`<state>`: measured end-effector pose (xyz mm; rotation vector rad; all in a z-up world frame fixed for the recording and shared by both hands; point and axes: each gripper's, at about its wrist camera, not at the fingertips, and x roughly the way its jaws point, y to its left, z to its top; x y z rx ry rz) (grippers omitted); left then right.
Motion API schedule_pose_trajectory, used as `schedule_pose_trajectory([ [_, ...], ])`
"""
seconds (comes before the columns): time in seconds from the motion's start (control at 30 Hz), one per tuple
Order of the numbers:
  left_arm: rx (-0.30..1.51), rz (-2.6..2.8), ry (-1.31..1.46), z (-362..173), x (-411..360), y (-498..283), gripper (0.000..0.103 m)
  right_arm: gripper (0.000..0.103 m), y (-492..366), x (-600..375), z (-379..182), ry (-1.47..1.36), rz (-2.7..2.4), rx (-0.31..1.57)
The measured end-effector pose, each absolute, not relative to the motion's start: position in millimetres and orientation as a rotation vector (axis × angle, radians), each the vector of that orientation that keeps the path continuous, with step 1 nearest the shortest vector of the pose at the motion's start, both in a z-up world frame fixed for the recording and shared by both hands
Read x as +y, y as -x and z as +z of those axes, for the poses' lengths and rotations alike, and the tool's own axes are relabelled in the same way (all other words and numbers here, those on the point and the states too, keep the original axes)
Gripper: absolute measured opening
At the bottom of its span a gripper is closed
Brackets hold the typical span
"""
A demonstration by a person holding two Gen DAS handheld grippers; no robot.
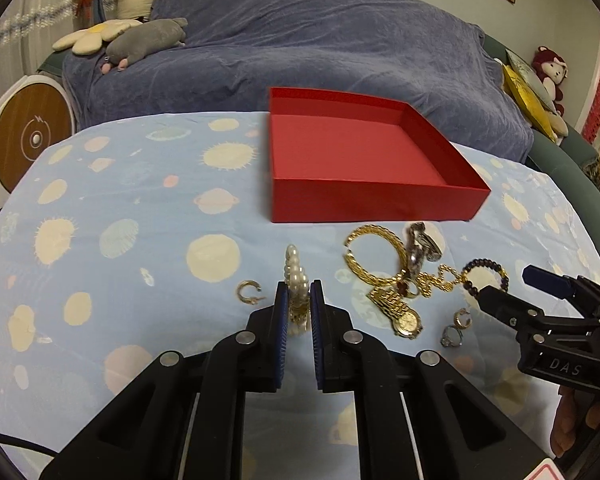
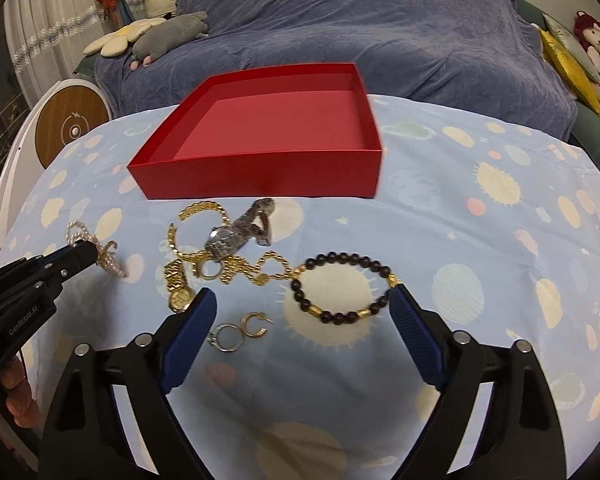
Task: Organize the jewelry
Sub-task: 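Grasp the pearl bracelet with the left gripper while the right gripper grasps the silver watch, then carry the pearl bracelet and silver watch into the red box and release both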
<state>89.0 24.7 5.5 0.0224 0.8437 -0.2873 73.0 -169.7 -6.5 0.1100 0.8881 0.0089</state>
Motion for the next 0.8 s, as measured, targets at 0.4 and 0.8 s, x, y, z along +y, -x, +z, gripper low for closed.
schedule_pose_trajectory([
  [0.4,0.854,-0.23,0.006,4.0,58.5,-93.3,0.006,0.047,-120.4,-124.4,-29.8,-0.105,0.106,0.934],
  [0.8,0.905,-0.265,0.071,-3.8,56.1,-105.2,0.02,0.009,-116.2,-146.2,-28.8,-0.137,0.09,0.919],
])
